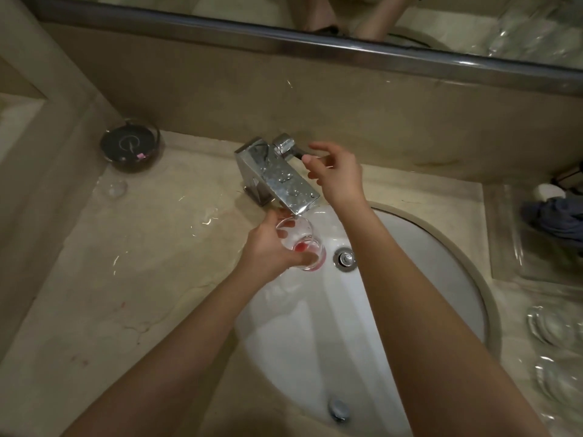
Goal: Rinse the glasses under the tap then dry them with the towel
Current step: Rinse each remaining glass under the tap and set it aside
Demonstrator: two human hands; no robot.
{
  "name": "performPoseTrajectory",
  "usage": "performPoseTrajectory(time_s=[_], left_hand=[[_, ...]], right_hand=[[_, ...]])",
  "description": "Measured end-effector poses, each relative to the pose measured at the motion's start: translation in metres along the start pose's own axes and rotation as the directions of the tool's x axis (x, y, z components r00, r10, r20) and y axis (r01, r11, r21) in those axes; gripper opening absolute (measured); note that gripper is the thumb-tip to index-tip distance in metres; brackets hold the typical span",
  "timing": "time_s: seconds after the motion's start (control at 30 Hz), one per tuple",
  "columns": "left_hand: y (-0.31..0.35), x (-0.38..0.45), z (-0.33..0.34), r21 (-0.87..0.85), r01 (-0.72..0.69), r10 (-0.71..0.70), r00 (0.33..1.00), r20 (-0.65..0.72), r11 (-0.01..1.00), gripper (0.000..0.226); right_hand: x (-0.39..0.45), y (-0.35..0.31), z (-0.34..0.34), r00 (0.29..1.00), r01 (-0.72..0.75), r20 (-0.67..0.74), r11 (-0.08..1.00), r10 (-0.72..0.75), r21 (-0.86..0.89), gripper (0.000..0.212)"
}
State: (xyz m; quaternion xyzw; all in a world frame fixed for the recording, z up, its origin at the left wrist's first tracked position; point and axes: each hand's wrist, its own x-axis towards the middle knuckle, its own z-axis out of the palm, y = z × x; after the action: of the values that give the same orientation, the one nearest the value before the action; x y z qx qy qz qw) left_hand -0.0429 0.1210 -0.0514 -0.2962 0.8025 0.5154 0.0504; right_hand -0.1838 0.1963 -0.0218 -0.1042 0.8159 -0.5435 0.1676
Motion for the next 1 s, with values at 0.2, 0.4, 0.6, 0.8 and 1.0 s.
performPoseTrajectory(time_s=[0.2, 0.4, 0.6, 0.8, 1.0], left_hand=[[0.002, 0.008, 0.004, -0.061, 0.002, -0.003, 1.000, -0.017, 0.998, 0.068], [-0.002, 0.013, 0.006, -0.138, 0.014, -0.020, 0.999, -0.046, 0.990, 0.076], [-0.005, 0.015, 0.007, -0.182, 0.017, -0.022, 0.999, -0.024, 0.983, 0.076], [-0.007, 0.014, 0.006, -0.309, 0.045, -0.036, 0.999, 0.034, 0.950, 0.085], [-0.007, 0.011, 0.002, -0.487, 0.074, -0.004, 0.990, 0.142, 0.870, 0.075]], right_hand=[[0.011, 0.003, -0.002, 0.999, 0.034, 0.014, 0.998, -0.035, 0.045, 0.018], [0.020, 0.005, -0.004, 0.999, 0.022, 0.035, 0.998, -0.024, 0.065, 0.015], [0.013, 0.012, -0.007, 0.998, -0.066, 0.025, 0.979, 0.063, 0.190, 0.018], [-0.039, 0.074, -0.007, 0.839, -0.540, 0.212, 0.812, 0.500, 0.220, 0.043], [-0.074, 0.087, -0.008, 0.599, -0.790, 0.611, 0.508, 0.518, 0.344, 0.066]])
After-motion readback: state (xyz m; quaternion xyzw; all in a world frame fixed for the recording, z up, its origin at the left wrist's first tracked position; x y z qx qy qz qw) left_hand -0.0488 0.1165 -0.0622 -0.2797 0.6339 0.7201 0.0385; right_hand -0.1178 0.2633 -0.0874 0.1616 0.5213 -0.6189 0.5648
